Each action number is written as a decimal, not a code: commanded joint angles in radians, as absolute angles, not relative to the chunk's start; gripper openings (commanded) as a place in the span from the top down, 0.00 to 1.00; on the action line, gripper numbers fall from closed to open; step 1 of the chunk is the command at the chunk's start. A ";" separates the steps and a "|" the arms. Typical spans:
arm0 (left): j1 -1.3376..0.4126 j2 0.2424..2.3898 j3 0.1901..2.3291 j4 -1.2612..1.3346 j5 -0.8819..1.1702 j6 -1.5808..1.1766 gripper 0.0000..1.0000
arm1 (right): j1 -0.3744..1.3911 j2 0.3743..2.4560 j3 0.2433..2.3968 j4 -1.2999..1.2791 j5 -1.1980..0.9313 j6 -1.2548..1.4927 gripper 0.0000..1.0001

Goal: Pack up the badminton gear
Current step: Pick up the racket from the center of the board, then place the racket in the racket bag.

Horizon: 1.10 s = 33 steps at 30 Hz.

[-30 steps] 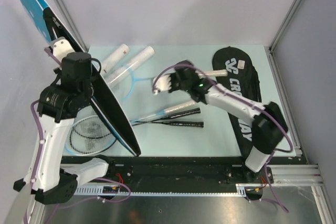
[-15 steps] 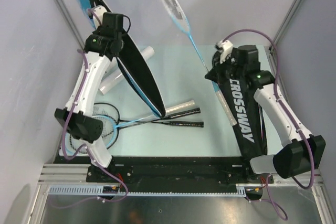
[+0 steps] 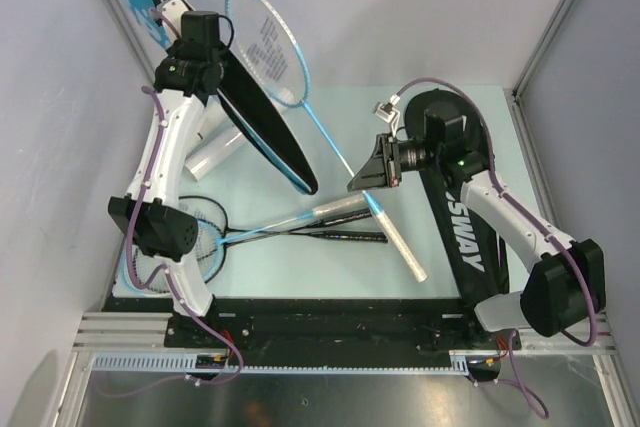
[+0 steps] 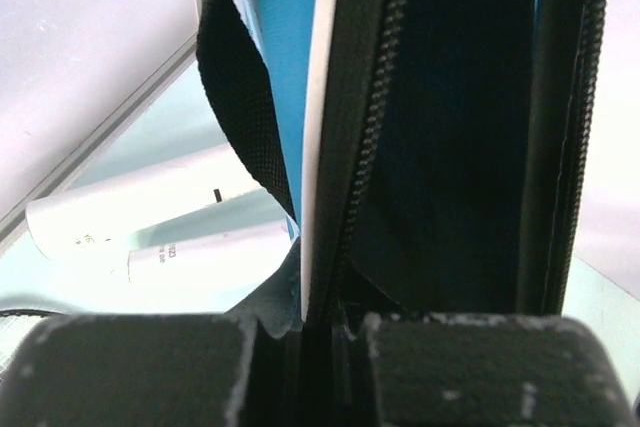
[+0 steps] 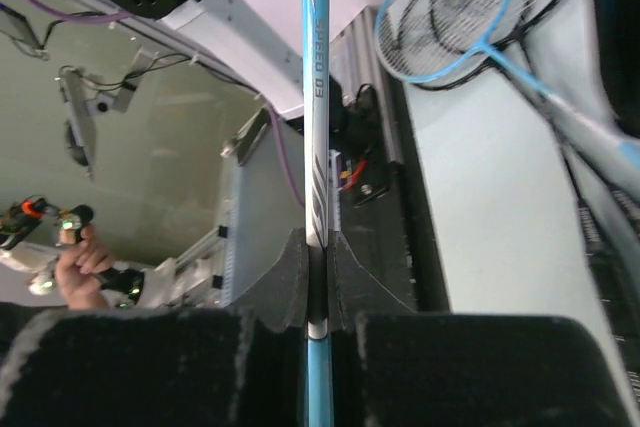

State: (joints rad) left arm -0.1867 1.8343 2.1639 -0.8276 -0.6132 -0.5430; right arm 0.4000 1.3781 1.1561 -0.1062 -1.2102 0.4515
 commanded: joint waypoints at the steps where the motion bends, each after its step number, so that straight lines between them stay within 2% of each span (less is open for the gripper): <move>1: -0.172 1.799 2.172 -0.747 -0.630 -0.613 1.00 | 0.449 1.319 1.109 0.104 -1.290 0.637 1.00; 10: -0.163 1.781 2.166 -0.744 -0.536 -0.600 1.00 | 0.463 1.350 1.065 -0.090 -1.264 0.505 1.00; 15: -0.161 1.727 2.086 -0.741 -0.499 -0.600 1.00 | 0.488 1.387 1.065 -0.161 -1.209 0.445 1.00; 18: -0.161 1.686 2.025 -0.738 -0.424 -0.607 1.00 | 0.485 1.410 1.065 -0.089 -1.167 0.542 1.00; 20: -0.161 1.654 1.976 -0.727 -0.341 -0.603 1.00 | 0.486 1.448 1.075 0.067 -1.126 0.651 1.00; 28: -0.238 1.499 1.757 -0.634 -0.239 -0.548 1.00 | 0.610 1.632 1.386 -0.090 -0.970 0.652 1.00; 32: -0.274 1.434 1.625 -0.557 -0.141 -0.488 1.00 | 0.606 1.660 1.500 -0.142 -0.896 0.634 1.00; 33: -0.287 1.419 1.606 -0.522 -0.099 -0.480 1.00 | 0.606 1.687 1.541 -0.260 -0.862 0.612 1.00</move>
State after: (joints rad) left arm -0.2512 1.5120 1.6760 -0.6842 -0.2348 -0.5468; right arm 0.6231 1.6615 1.3739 -0.1349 -0.9649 0.6289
